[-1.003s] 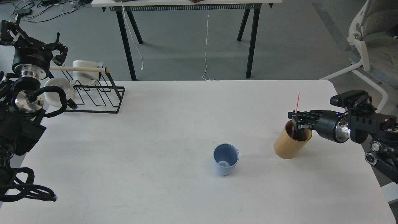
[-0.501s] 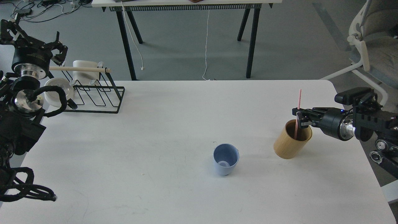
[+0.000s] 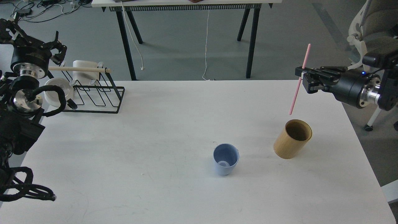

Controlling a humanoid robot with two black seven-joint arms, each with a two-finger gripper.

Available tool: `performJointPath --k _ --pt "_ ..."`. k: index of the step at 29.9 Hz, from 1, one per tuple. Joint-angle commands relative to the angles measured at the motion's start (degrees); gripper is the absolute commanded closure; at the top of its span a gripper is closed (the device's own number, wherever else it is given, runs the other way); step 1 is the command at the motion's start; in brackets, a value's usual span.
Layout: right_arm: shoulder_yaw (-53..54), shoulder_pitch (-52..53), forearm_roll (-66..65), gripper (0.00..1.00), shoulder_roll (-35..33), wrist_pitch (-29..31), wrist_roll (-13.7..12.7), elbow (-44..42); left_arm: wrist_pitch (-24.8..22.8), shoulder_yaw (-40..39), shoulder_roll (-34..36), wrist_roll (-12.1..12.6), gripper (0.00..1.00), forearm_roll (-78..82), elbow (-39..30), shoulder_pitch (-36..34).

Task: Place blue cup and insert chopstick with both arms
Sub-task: 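Lift the pink stick out of the tan cup with the right gripper, then lower the pink stick into the blue cup and release it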

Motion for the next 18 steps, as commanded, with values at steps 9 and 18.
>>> performJointPath --k 9,18 --pt "-7.68 5.57 0.32 1.00 12.92 0.01 -0.09 5.55 0.00 0.26 -0.05 0.08 0.00 0.05 -0.16 -0.10" --pt "-17.45 5.14 -0.56 1.00 16.61 0.01 -0.36 5.64 0.00 0.26 0.39 0.08 0.00 -0.03 -0.16 0.16"
